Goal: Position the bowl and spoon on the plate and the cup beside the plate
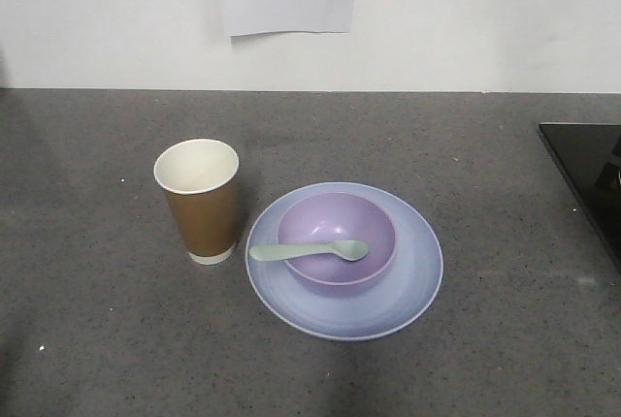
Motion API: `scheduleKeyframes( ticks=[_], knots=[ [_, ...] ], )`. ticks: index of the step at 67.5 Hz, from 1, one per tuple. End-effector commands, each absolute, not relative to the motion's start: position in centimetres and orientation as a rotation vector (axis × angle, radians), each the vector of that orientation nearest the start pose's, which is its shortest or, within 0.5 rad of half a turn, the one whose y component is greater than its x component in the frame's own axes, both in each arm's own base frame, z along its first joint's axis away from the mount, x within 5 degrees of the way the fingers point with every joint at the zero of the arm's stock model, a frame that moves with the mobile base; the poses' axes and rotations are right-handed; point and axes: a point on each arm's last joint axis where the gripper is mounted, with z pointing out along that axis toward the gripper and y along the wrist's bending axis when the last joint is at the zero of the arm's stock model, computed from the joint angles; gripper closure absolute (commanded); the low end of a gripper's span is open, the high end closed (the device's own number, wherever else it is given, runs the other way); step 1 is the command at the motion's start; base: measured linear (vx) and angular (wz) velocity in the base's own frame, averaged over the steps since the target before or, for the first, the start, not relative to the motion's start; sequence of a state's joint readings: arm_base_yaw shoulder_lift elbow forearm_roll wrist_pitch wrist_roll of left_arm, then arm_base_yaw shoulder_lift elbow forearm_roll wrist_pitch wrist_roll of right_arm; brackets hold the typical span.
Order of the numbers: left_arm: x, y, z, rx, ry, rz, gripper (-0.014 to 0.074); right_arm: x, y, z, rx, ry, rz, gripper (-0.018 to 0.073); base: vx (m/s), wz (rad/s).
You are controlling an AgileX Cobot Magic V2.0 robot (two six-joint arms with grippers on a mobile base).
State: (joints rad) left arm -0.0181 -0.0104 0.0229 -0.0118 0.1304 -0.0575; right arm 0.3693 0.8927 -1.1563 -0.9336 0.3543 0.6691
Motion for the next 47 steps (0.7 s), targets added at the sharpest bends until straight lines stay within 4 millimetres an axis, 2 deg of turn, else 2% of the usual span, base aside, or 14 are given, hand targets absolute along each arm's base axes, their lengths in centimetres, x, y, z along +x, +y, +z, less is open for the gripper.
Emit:
scheduleKeyframes(
  ticks=[1, 17, 24, 33, 39, 47],
  knots=[
    [5.5, -0.1, 20.7, -0.038, 1.529, -0.080, 0.0603, 15.9, 3.6, 50.0, -0.246, 1.341, -0.134, 0.0565, 0.00, 0.00],
    [5.5, -0.1, 20.7, -0.038, 1.529, -0.080, 0.0603, 15.9, 3.6, 49.6, -0.186, 1.402, -0.042, 0.0565, 0.00, 0.00],
    [5.5, -0.1, 20.7, -0.038, 1.529, -0.080, 0.0603, 16.3, 4.0, 48.7, -0.241, 1.473, -0.051, 0.0565, 0.00, 0.00],
    [5.5, -0.1, 20.7, -0.038, 1.529, -0.080, 0.0603, 16.8, 5.1, 46.2, -0.386, 1.541, -0.024, 0.0565, 0.00, 0.00],
    [5.5, -0.1, 20.7, -0.038, 1.529, -0.080, 0.0603, 16.9, 5.9, 44.3, -0.481, 1.515, 0.000, 0.0565, 0.00, 0.00],
    [5.5, -0.1, 20.7, -0.038, 1.529, -0.080, 0.0603, 16.8, 6.4, 41.3, -0.460, 1.413, 0.081, 0.0565, 0.00, 0.00]
  ],
)
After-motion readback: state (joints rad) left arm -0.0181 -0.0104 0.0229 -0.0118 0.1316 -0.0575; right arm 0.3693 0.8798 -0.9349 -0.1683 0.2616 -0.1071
